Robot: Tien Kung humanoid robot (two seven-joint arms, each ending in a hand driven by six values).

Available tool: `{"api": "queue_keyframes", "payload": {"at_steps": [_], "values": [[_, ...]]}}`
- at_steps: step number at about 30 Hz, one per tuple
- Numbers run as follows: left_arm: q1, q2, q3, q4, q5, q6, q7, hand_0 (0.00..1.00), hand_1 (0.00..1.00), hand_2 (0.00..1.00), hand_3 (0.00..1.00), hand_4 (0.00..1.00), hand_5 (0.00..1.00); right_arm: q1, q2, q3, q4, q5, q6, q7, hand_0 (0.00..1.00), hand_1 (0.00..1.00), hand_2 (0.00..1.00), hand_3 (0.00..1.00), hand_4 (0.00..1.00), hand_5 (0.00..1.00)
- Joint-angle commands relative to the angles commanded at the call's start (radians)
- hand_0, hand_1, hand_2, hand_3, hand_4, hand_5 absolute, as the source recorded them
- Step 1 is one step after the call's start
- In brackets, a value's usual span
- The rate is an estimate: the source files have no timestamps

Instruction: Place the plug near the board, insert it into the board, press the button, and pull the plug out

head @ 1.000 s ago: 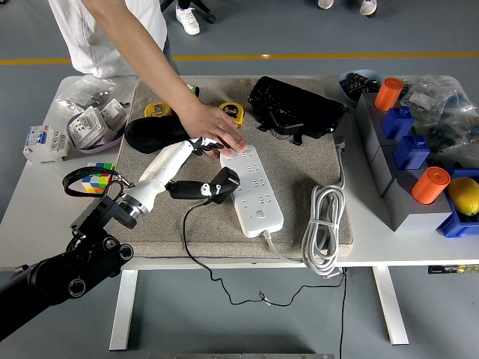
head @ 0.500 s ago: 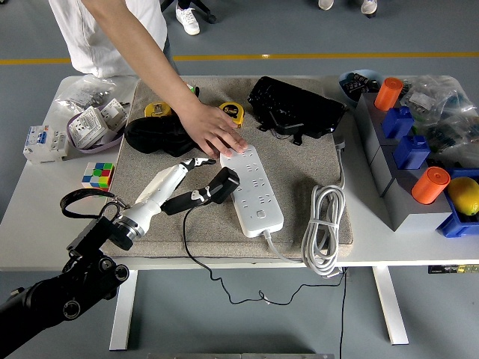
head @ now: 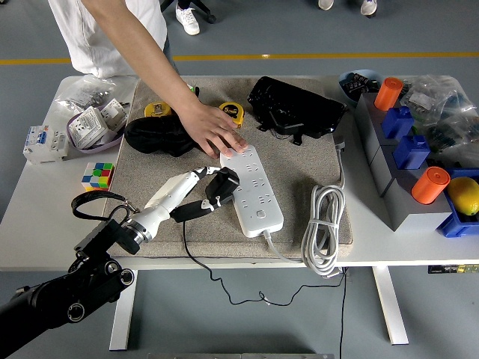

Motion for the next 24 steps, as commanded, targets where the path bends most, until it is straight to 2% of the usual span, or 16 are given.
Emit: {"api": "queue_keyframes", "payload": {"at_steps": [14, 24], "values": [[-0.013, 0.002, 0.017, -0.014, 0.008, -0.016, -0.005, 0.823, 0.858, 0.859, 0.786, 0.911, 0.998, -0.002, 0.002, 0.014, 0.004, -0.011, -0.001, 0.002, 0.665, 0.683, 0.678, 0.579, 0.998, 0.569], [-0.034, -0.003, 0.050, -0.014, 0.013, -0.032, 0.013, 0.809, 0.836, 0.837, 0.768, 0.907, 0.998, -0.002, 0.002, 0.018, 0.006, -0.013, -0.001, 0.003, 0.663, 0.682, 0.678, 0.579, 0.998, 0.567]]}}
